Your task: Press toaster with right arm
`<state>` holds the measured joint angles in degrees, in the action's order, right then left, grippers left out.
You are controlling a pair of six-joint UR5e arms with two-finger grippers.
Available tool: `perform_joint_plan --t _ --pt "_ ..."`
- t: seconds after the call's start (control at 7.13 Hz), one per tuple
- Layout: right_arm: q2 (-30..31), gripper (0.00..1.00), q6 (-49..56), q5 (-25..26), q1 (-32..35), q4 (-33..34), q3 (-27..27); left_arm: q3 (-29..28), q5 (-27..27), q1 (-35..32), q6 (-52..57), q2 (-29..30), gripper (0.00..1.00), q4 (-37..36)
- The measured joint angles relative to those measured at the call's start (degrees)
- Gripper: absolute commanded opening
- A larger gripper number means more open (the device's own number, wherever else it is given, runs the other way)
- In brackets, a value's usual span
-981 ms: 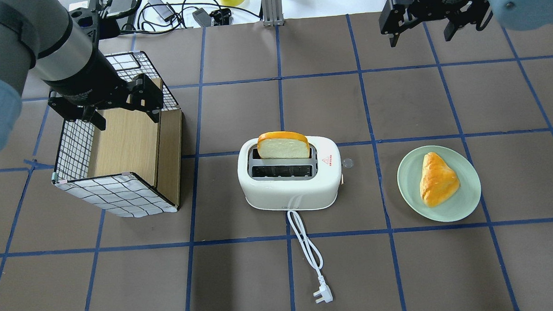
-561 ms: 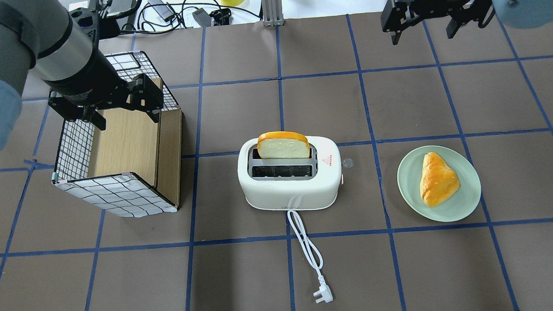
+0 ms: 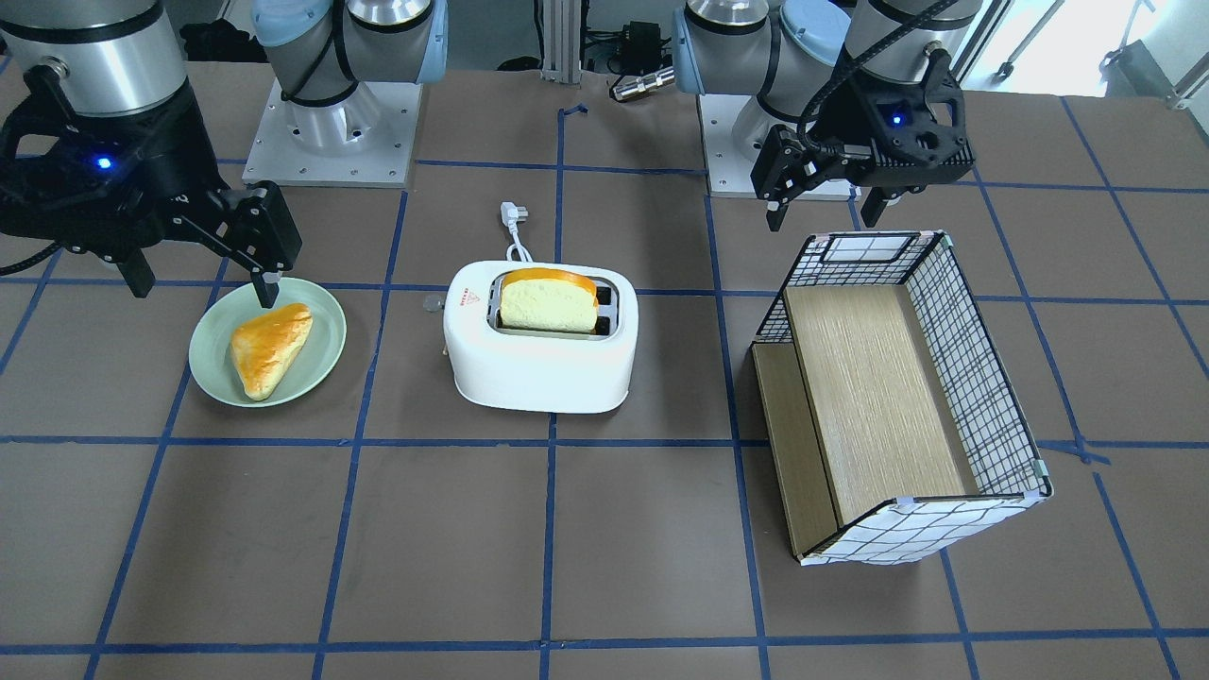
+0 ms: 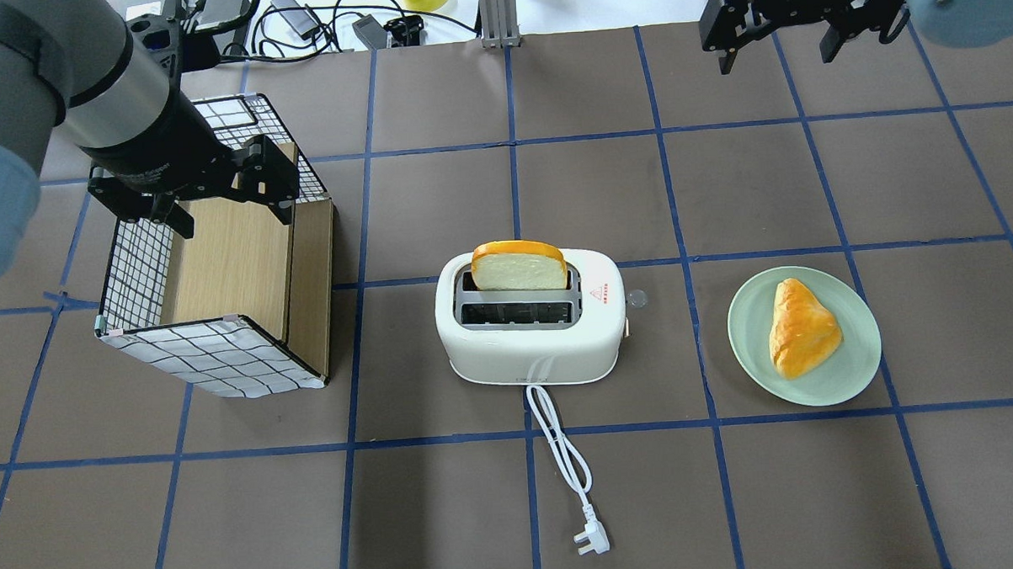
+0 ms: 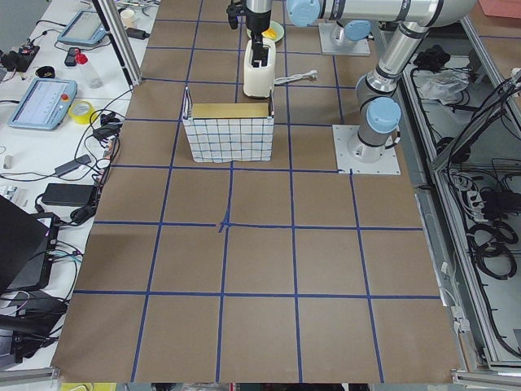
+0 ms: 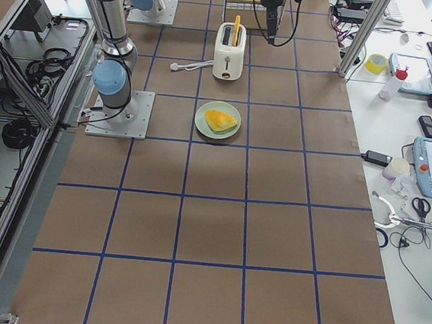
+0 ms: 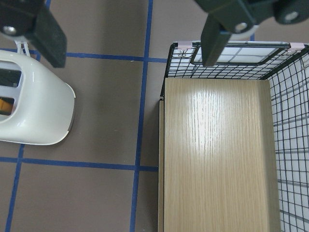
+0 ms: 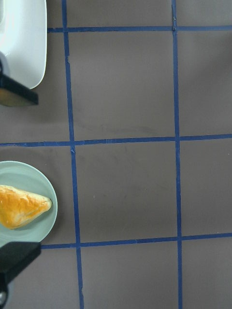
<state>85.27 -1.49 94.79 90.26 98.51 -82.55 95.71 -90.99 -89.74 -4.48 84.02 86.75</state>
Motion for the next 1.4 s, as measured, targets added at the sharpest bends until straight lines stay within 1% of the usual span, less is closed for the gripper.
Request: perform_joint_plan --t 1.4 --pt "0.09 1.0 -0.29 -0.04 -0.53 0.45 -0.58 0.0 -0.01 0.0 0.0 0.0 1.0 0.0"
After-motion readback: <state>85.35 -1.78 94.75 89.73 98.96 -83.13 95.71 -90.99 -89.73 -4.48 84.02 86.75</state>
